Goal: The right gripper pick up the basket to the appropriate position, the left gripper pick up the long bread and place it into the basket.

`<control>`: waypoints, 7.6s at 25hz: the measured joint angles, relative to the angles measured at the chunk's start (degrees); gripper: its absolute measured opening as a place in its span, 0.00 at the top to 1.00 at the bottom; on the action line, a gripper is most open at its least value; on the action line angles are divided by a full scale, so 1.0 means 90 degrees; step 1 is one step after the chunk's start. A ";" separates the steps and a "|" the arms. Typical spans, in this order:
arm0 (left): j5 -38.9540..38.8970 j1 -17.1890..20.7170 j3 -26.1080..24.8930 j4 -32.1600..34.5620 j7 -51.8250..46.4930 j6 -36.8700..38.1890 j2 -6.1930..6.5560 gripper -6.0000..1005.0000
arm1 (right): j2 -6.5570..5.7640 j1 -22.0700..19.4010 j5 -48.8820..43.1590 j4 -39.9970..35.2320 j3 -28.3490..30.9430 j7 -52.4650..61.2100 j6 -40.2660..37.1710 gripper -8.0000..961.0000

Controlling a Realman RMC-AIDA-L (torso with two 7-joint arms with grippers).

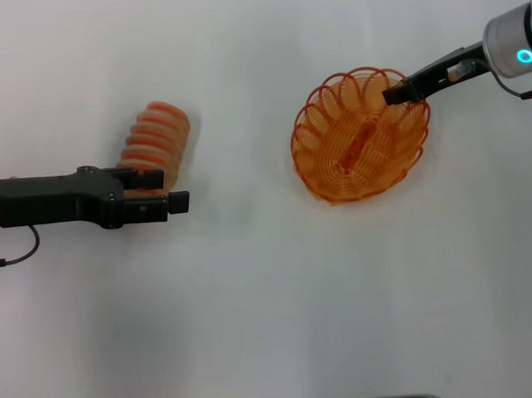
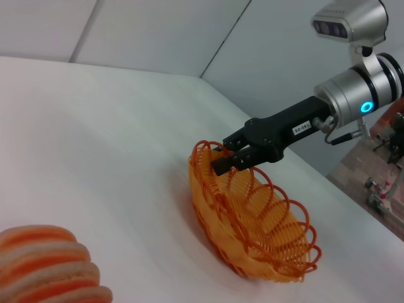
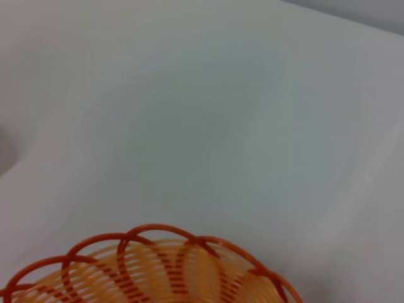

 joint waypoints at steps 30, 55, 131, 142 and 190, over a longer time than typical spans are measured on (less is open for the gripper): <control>-0.0020 -0.0355 -0.0020 0.0033 -0.0091 -0.0092 0.0088 0.22 | 0.0500 -0.1990 0.3058 0.0018 0.2107 -0.0003 -0.1023 0.90; -0.0020 -0.0467 -0.0038 0.0019 -0.0179 -0.0136 0.0111 0.22 | 0.0543 -0.2063 0.3874 0.1686 0.2067 -0.1266 -0.1317 0.39; 0.3482 -0.1313 0.4114 0.2865 -0.7380 -0.1097 -0.0358 0.41 | 0.0241 -0.1940 0.2663 -0.1055 0.1407 -0.4263 -0.3511 0.32; 0.3637 -0.1223 0.3277 0.3764 -0.6816 -0.0642 -0.0307 0.53 | 0.0262 -0.1933 0.2689 -0.1073 0.1393 -0.4262 -0.3562 0.32; -0.3223 -0.0239 0.1655 0.1401 -0.0821 -0.0923 -0.0273 0.16 | 0.0394 -0.1939 0.3018 -0.0997 0.1893 -0.4224 -0.3483 0.32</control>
